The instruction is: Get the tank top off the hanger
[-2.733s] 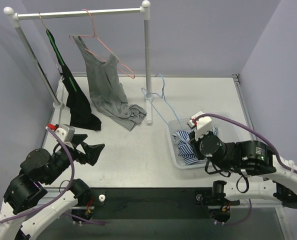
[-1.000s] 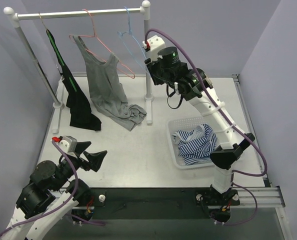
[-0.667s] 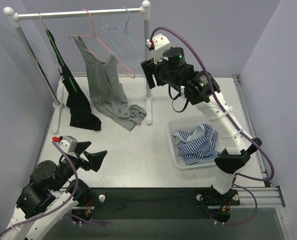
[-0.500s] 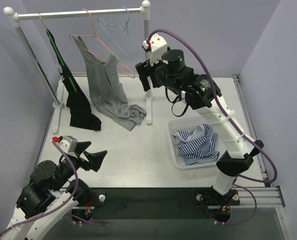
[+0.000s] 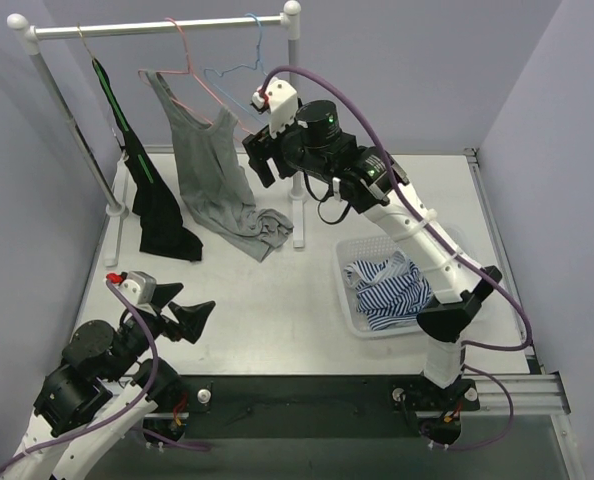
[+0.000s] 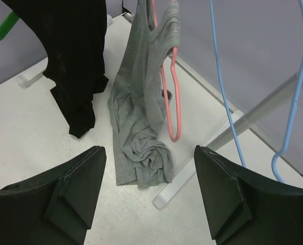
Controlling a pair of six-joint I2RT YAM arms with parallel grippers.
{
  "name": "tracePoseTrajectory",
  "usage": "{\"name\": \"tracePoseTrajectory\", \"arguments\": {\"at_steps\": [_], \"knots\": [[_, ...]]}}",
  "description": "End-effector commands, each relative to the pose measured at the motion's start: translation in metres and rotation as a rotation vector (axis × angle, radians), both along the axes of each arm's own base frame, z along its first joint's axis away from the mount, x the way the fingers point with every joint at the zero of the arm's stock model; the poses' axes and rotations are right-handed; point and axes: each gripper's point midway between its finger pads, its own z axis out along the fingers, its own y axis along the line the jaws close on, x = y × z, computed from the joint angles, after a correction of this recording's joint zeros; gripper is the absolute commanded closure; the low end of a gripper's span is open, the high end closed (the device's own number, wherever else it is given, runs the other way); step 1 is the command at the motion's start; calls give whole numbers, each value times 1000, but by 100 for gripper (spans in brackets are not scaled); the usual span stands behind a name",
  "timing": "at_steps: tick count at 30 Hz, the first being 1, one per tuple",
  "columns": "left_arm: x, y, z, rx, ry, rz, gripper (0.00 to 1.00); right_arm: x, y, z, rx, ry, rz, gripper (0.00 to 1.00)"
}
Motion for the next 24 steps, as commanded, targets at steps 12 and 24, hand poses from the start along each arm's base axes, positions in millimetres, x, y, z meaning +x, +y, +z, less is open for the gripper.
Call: {"name": "tracePoseTrajectory", "arguments": {"at_steps": [12,24], "knots": [[1,0,15,-45,-49,5,3,44,31,-40,15,19,26,35],[2,0,15,-45,-47,8,3,54,41,-38,27,-20,-41,57]]}}
